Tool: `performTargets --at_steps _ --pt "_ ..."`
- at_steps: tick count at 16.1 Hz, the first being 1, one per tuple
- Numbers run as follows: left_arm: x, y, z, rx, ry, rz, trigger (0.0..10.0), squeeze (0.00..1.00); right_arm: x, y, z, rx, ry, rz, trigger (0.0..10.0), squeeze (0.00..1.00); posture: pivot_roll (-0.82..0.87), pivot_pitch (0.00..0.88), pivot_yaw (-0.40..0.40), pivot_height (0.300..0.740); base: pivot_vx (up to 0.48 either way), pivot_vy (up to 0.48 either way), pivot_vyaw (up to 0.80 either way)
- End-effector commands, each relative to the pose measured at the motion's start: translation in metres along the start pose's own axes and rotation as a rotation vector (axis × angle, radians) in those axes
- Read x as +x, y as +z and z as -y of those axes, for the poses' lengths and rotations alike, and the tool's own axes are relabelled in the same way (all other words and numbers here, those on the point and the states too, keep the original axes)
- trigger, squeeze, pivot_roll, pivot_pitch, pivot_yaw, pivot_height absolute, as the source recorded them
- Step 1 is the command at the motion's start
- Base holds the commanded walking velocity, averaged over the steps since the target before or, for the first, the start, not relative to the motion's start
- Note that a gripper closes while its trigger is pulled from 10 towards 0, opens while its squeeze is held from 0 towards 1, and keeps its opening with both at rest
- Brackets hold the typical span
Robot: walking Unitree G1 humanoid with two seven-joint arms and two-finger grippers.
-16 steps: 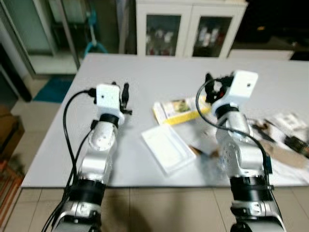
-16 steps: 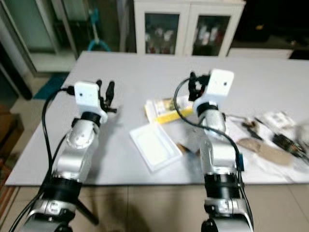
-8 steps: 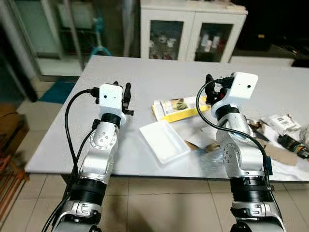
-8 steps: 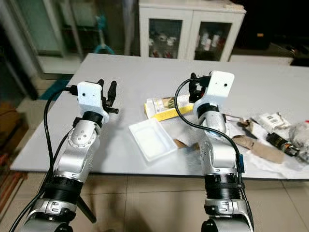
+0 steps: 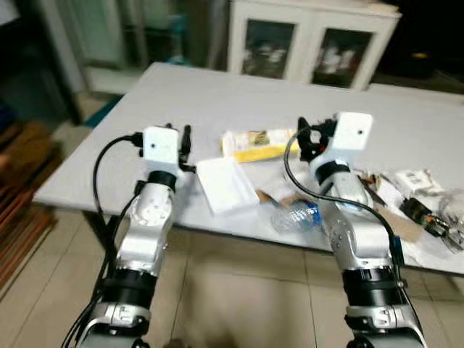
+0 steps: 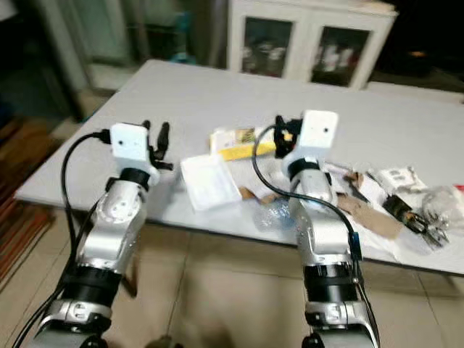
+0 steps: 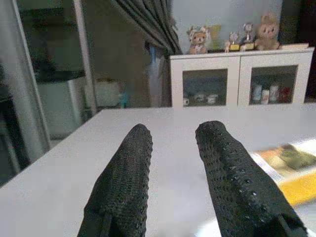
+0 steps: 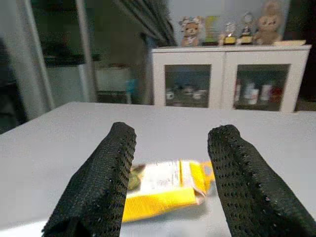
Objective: Picking trash to rubbish bin
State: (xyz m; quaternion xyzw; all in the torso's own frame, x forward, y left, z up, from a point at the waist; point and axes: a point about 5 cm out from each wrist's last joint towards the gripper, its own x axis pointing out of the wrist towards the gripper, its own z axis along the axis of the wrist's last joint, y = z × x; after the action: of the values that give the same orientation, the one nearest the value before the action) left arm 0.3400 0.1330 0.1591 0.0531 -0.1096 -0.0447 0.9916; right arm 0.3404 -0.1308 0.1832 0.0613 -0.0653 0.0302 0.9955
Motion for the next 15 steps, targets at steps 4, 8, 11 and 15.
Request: performTargets --at_steps 4,8,11,15 --pt "0.0021 0.0054 0.0116 -0.008 -0.034 0.016 10.0 0.00 -0.0009 0.0014 0.0119 -0.002 -0.038 -0.009 10.0 0.00 0.02 0.016 -0.038 0.740 0.000 -0.415 0.00" --pt "0.0027 0.0033 0.0089 0.009 -0.047 0.001 10.0 0.00 -0.0014 0.0004 0.0122 -0.002 -0.042 -0.018 10.0 0.00 0.02 0.016 -0.035 0.740 0.254 -0.340 0.00" --pt "0.0030 0.0032 0.0086 0.021 -0.050 -0.001 10.0 0.00 -0.0013 0.0002 0.0116 -0.001 -0.040 -0.020 10.0 0.00 0.02 0.017 -0.034 0.740 0.317 -0.340 0.00" --pt "0.0028 0.0024 0.0104 0.018 -0.057 -0.004 10.0 0.00 -0.0010 -0.0002 0.0113 0.000 -0.039 -0.022 10.0 0.00 0.02 0.015 -0.033 0.740 0.142 -0.095 0.00"
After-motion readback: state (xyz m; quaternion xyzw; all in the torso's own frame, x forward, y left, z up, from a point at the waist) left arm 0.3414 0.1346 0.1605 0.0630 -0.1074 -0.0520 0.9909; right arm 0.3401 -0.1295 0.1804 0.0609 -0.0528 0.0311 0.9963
